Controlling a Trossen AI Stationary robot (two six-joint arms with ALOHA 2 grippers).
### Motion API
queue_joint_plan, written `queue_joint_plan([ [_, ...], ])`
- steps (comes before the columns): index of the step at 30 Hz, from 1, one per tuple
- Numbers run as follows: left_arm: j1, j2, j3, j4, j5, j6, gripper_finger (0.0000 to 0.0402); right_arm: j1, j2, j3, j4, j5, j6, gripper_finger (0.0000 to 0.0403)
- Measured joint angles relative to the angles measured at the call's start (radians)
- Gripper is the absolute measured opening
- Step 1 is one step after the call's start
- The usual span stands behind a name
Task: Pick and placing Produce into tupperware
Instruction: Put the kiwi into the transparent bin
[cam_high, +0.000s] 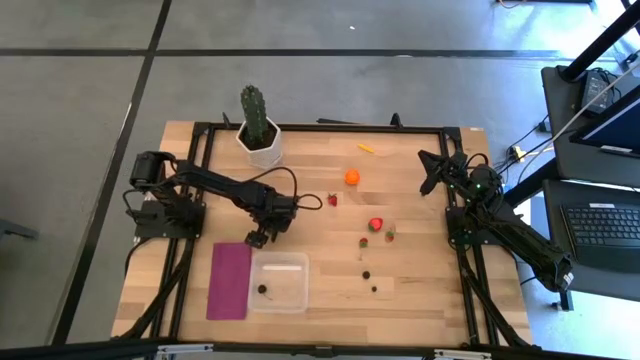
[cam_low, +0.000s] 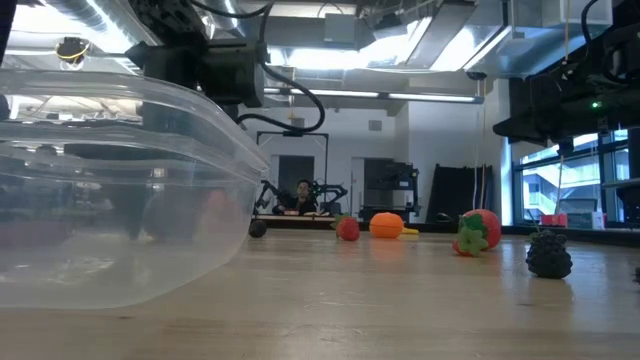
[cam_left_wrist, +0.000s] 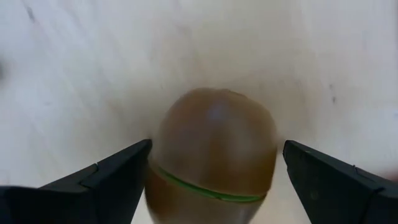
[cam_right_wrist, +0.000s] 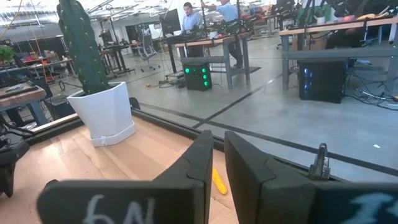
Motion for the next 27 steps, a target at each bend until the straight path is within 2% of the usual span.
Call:
queue_joint_plan([
  [6, 0.001, 0.0, 0.0, -0.005, -0.005, -0.001, 0.0344, 0.0, 0.0, 0.0, 0.0, 0.0, 0.0, 0.0046],
  [27, 0.001, 0.0, 0.0, 0.011, -0.003, -0.003, 0.024, 0.0, 0.0, 0.0, 0.0, 0.0, -0.001, 0.0046],
])
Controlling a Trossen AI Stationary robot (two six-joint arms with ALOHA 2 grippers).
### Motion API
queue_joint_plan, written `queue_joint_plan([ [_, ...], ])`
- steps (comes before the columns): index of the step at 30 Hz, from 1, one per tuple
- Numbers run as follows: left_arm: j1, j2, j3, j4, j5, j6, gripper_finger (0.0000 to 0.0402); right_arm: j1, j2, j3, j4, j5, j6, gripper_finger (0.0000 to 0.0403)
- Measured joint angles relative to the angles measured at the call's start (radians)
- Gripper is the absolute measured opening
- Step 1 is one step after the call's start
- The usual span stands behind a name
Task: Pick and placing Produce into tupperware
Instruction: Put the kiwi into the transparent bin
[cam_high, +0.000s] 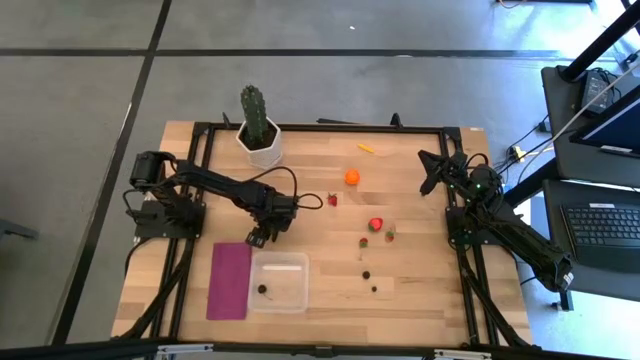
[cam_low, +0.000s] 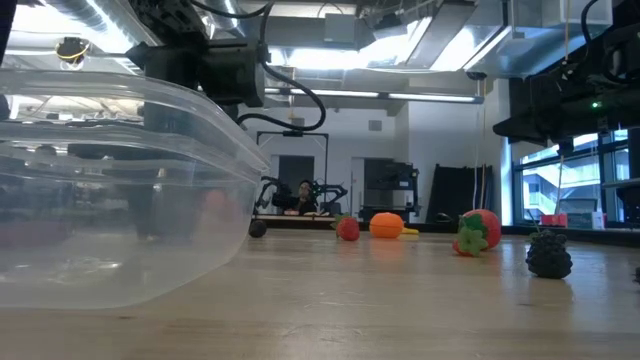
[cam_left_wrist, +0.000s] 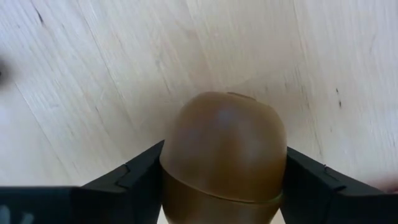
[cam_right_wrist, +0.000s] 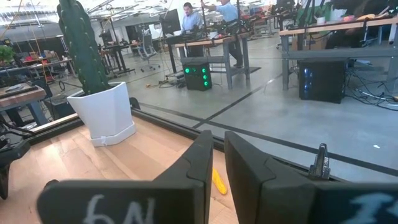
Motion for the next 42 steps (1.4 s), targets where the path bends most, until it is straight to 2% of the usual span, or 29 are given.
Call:
queue_joint_plan([
  [8, 0.0, 0.0, 0.014, -0.045, -0.025, -0.001, 0.0243, 0.0, 0.0, 0.0, 0.0, 0.0, 0.003, 0.0046],
  [13, 0.004, 0.0, 0.135, -0.234, -0.116, -0.029, 0.0241, 0.0, 0.0, 0.0, 0.0, 0.0, 0.002, 0.0046],
  [16, 0.012, -0.001, 0.24, -0.321, -0.124, -0.065, 0.0242, 0.0, 0.0, 0.0, 0.0, 0.0, 0.0, 0.0046],
  [20, 0.013, -0.001, 0.379, -0.402, -0.091, -0.115, 0.0243, 0.0, 0.0, 0.0, 0.0, 0.0, 0.0, 0.0046],
  [25, -0.006, -0.001, 0.521, -0.423, 0.023, -0.211, 0.0244, 0.0, 0.0, 0.0, 0.0, 0.0, 0.0, 0.0046],
  [29, -0.055, -0.002, 0.593, -0.428, 0.052, -0.297, 0.0244, 0.0, 0.0, 0.0, 0.0, 0.0, 0.0, 0.0046],
  [33, -0.138, -0.002, 0.601, -0.431, 0.053, -0.36, 0.0244, 0.0, 0.0, 0.0, 0.0, 0.0, 0.02, 0.0046],
  [42, -0.321, -0.002, 0.601, -0.384, -0.066, -0.516, 0.0245, 0.0, 0.0, 0.0, 0.0, 0.0, 0.023, 0.0046],
])
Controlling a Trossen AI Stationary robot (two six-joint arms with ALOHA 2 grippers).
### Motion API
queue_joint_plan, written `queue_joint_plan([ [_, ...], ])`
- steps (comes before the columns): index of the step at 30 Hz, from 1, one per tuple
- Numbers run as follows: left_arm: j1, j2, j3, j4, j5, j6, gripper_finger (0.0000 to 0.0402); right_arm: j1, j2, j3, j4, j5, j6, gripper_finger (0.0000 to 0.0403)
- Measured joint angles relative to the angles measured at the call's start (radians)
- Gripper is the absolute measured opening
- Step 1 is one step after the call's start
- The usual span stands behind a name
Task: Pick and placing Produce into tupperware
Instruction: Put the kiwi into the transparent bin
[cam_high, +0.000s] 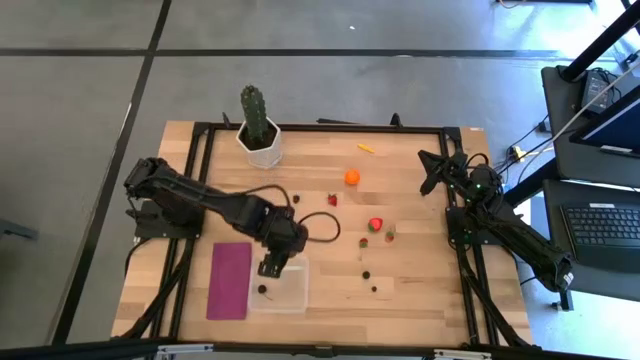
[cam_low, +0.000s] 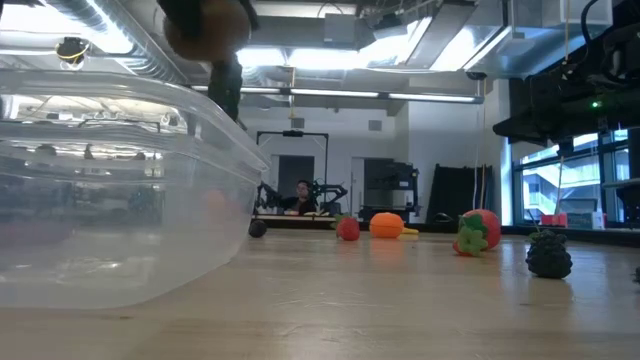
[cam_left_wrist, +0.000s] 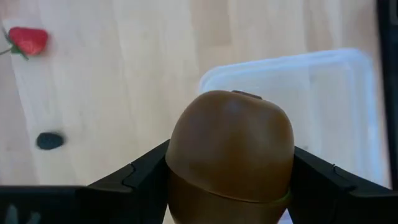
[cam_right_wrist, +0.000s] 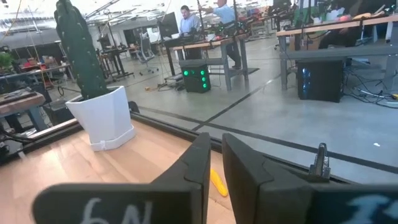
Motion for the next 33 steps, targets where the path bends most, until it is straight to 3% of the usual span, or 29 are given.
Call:
queue_joint_plan([
  [8, -0.078, 0.05, 0.0, 0.053, -0.042, -0.102, 0.0245, 0.0, 0.0, 0.0, 0.0, 0.0, -0.021, 0.0046],
  [23, -0.093, 0.279, -0.001, 0.059, -0.01, -0.077, 0.0245, 0.0, 0.0, 0.0, 0.0, 0.0, 0.035, 0.0046],
  [33, -0.108, 0.323, -0.001, 0.074, -0.001, -0.076, 0.0245, 0.0, 0.0, 0.0, 0.0, 0.0, 0.032, 0.0046],
])
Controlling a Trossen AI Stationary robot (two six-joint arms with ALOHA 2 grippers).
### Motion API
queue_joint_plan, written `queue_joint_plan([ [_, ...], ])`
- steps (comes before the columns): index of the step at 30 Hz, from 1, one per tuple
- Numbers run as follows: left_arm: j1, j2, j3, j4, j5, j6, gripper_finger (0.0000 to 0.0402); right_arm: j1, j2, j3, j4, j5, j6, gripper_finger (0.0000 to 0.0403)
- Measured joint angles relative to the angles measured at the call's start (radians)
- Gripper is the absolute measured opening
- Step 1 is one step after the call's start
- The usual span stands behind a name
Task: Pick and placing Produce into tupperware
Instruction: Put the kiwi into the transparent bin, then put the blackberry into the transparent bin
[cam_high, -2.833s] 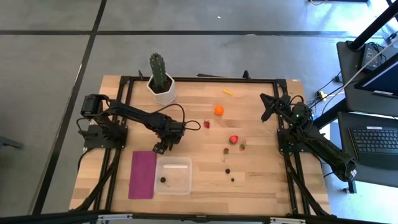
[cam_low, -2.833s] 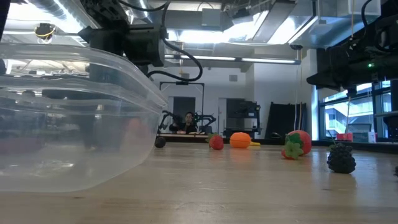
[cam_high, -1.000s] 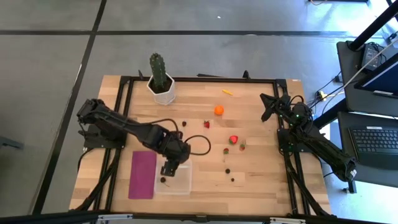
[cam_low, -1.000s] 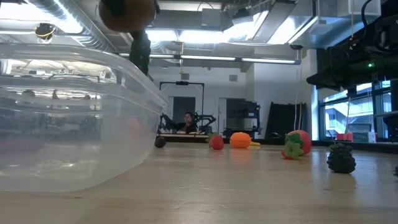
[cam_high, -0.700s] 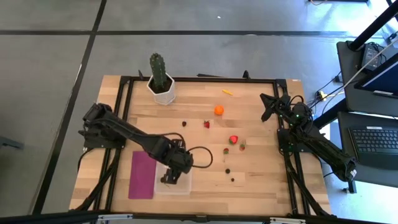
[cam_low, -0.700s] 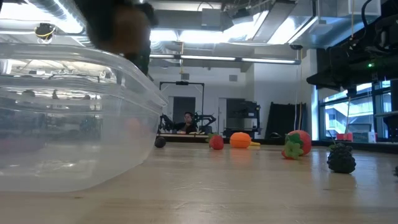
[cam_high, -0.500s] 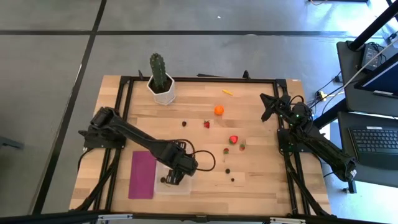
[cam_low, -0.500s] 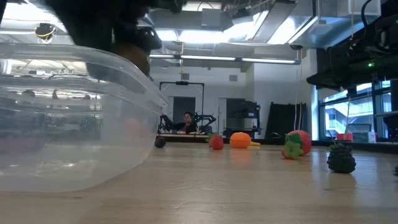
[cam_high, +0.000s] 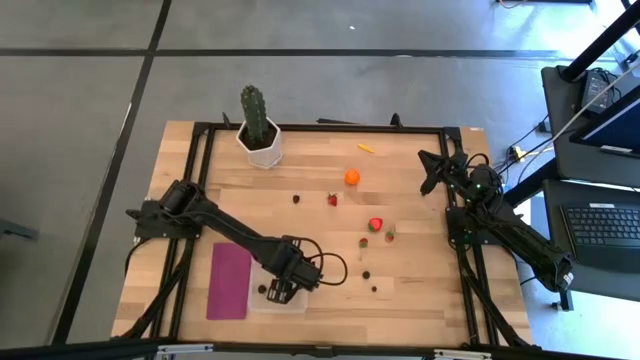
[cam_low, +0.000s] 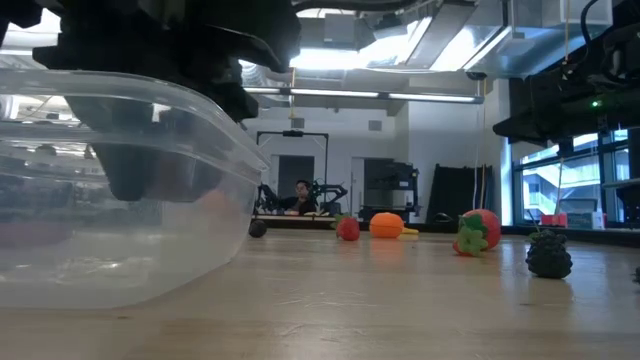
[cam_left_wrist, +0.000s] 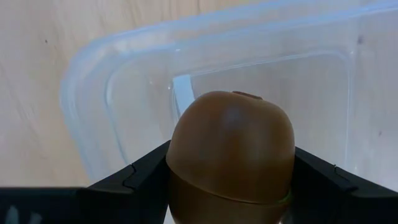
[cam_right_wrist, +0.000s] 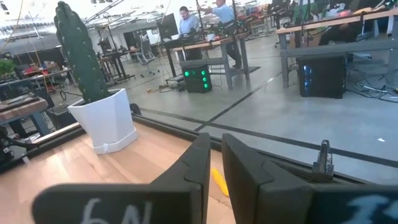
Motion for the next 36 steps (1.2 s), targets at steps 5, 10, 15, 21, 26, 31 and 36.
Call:
queue_joint_plan([
  [5, 0.001, 0.0, 0.0, 0.002, -0.002, 0.0, 0.0245, 0.0, 0.0, 0.0, 0.0, 0.0, -0.001, 0.0046],
  [10, 0.001, 0.0, 0.0, 0.002, -0.002, -0.001, 0.0245, 0.0, 0.0, 0.0, 0.0, 0.0, -0.001, 0.0046],
  [15, 0.001, 0.0, 0.0, 0.001, -0.002, 0.0, 0.0245, 0.0, 0.0, 0.0, 0.0, 0.0, 0.0, 0.0046],
  [21, 0.001, 0.0, 0.0, 0.001, -0.001, 0.0, 0.0248, 0.0, 0.0, 0.0, 0.0, 0.0, -0.001, 0.0046],
  [26, 0.001, 0.0, 0.0, 0.001, 0.0, 0.0, 0.0274, 0.0, 0.0, 0.0, 0.0, 0.0, -0.002, 0.0046],
  [31, 0.002, 0.0, 0.0, 0.0, 0.001, -0.001, 0.0301, 0.0, 0.0, 0.0, 0.0, 0.0, -0.003, 0.0046],
  [36, 0.003, -0.022, 0.0, -0.058, 0.002, 0.008, 0.0308, 0.0, 0.0, 0.0, 0.0, 0.0, -0.003, 0.0046],
])
